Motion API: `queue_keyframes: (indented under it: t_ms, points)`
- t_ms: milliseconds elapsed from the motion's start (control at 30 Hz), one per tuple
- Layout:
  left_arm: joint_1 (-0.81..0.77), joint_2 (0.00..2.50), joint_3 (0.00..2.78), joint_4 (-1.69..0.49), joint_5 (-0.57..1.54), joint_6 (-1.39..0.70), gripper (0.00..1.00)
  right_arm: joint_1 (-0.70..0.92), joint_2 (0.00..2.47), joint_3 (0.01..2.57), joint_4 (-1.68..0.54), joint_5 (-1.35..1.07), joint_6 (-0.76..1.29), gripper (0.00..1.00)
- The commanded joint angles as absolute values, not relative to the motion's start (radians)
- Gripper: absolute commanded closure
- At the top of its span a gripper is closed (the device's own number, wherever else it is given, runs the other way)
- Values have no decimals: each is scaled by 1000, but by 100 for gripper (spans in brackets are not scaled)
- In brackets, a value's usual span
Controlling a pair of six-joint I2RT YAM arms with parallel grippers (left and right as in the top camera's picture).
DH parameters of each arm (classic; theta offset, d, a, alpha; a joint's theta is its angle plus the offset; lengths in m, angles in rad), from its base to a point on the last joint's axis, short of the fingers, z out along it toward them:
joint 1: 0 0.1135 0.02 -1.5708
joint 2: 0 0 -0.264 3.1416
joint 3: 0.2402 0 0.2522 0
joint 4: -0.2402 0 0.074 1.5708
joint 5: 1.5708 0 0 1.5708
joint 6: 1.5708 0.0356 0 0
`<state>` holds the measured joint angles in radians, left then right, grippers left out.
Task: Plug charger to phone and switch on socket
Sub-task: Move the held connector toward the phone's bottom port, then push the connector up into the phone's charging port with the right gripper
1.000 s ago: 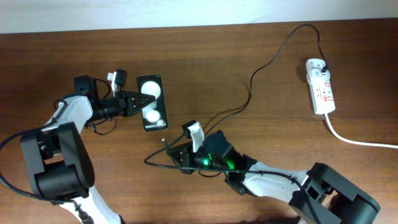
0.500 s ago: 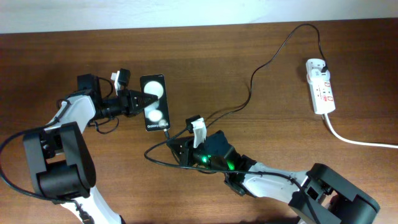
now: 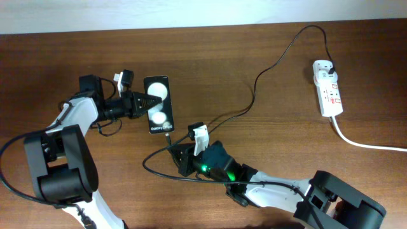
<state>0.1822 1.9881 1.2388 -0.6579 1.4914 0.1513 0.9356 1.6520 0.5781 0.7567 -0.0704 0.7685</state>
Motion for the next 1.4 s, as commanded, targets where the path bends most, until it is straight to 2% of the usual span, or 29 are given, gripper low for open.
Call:
queue_keyframes:
  t_ms: [0, 433, 533, 700, 833, 1000, 1367]
  points:
    - [176, 1993, 1236, -654, 1523, 142, 100, 950, 1657, 577, 769, -9, 785, 96]
    - [132, 1993, 1236, -578, 1518, 6, 100, 961, 1708, 578, 839, -6, 795, 96]
    - [120, 1993, 1236, -533, 1393, -118, 100, 961, 1708, 578, 839, -2, 795, 96]
    - [120, 1993, 1236, -508, 1460, -119, 100, 961, 1708, 578, 820, 83, 900, 96]
    - [121, 1993, 1236, -441, 1537, -115, 100, 961, 1708, 578, 804, -8, 898, 96]
    - [127, 1993, 1236, -374, 1550, -116, 100, 960, 1708, 578, 832, 10, 895, 96]
    - [107, 1993, 1236, -375, 1572, -142, 100, 941, 1708, 578, 869, 65, 895, 96]
